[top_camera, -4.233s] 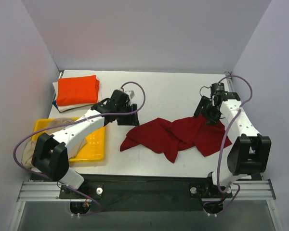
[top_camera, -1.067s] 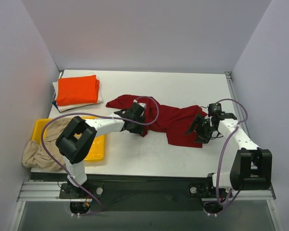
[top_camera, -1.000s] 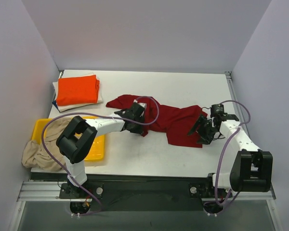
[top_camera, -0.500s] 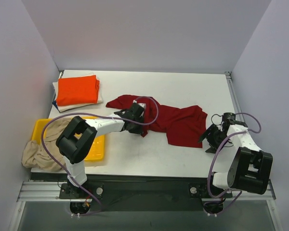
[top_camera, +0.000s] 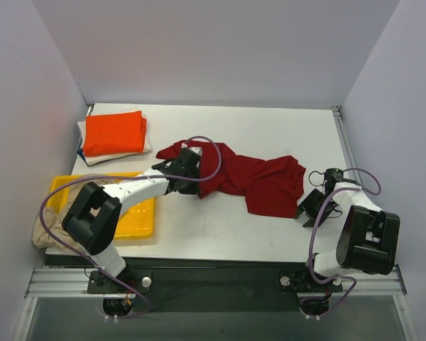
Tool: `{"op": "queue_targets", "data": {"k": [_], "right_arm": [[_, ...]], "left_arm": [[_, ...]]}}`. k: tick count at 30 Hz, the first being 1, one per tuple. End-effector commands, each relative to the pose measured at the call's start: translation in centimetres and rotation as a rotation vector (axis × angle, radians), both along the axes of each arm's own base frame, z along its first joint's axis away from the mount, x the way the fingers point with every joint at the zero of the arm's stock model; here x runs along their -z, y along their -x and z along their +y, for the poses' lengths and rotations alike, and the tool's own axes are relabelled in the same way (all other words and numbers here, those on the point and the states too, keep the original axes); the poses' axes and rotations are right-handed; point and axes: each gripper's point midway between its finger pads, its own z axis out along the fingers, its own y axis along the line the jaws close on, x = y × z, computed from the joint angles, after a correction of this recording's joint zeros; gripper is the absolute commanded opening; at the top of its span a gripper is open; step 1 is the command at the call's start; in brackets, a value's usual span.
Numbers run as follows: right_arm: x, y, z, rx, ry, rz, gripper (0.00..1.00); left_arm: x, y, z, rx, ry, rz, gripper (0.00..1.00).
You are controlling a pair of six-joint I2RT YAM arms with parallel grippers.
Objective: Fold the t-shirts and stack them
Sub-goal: Flatten out the tshirt
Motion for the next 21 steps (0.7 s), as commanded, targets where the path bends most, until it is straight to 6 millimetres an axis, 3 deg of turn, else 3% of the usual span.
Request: {"op": "queue_targets", "data": {"k": [1,8,21], "right_arm": [[0.4,-0.2,-0.6,-0.012,0.027,0.012,0.4],[0.5,-1.2,-0.2,-0.042,0.031,-0.011,0.36],[0.8,-2.3,1.8,-0.147,0.046,-0.018,0.35]], "left_arm": [[-1.5,-0.3,1.9,-0.058,-0.002,-0.031,0.0],[-2.6,-0.6,4.5,-0.122,0.014,-0.057,0.0],[-1.6,0.0,6.9,-0.166,0.003,-0.034,0.0]]}}
